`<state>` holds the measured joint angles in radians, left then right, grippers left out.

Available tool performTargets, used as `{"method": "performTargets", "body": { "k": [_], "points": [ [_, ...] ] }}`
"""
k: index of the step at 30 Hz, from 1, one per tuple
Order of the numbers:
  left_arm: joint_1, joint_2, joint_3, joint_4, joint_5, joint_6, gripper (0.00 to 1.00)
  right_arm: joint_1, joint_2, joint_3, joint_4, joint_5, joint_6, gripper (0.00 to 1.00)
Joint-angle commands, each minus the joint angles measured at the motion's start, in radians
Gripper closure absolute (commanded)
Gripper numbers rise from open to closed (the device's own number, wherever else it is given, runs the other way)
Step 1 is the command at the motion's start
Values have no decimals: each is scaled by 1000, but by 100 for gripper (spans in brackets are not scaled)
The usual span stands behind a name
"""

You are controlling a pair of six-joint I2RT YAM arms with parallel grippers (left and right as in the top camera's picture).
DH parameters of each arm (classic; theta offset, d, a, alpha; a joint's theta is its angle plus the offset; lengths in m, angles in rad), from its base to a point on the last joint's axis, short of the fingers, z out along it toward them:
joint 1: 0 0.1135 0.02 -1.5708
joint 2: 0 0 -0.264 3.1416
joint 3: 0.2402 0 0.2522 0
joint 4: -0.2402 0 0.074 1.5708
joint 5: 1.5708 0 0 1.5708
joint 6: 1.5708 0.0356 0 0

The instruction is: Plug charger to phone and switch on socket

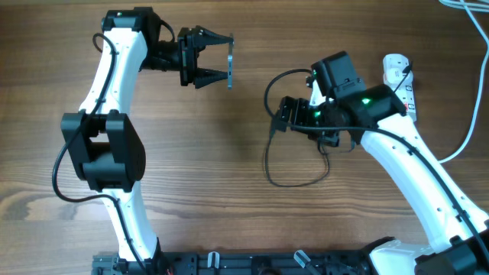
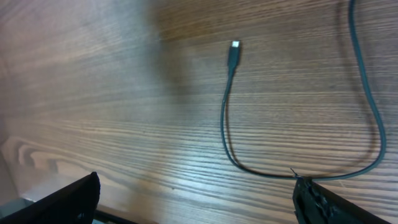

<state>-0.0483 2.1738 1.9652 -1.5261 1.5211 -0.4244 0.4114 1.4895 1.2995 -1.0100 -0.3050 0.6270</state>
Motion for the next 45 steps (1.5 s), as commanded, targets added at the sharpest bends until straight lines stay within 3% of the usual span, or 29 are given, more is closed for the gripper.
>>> {"method": "performTargets", "body": {
  "k": [1,9,17,21,27,35,39,45],
  "points": [
    [8,-32,22,-2,56,-2,37,59,12,17,15,-10,-91,1],
    [10,-32,22,-1,56,-2,36,148,-162,29,15,95,-100,0],
    [9,-32,22,-1,2,-2,38,224,-356,30,176,88,-129,0],
    [1,-32,22,-1,-12,-2,40,310,-312,36,265,152,-99,1],
    [-35,-32,22,-1,-156,-3,41,367,-140,223,145,282,-53,0],
    [-85,-32,22,40,-181,-6,41,368,40,342,82,387,59,1],
    [-92,-32,22,69,-278,-115,40,380,77,342,52,497,189,0],
    [-97,-32,22,79,-292,-194,39,380,99,342,67,556,194,17]
  ]
}}
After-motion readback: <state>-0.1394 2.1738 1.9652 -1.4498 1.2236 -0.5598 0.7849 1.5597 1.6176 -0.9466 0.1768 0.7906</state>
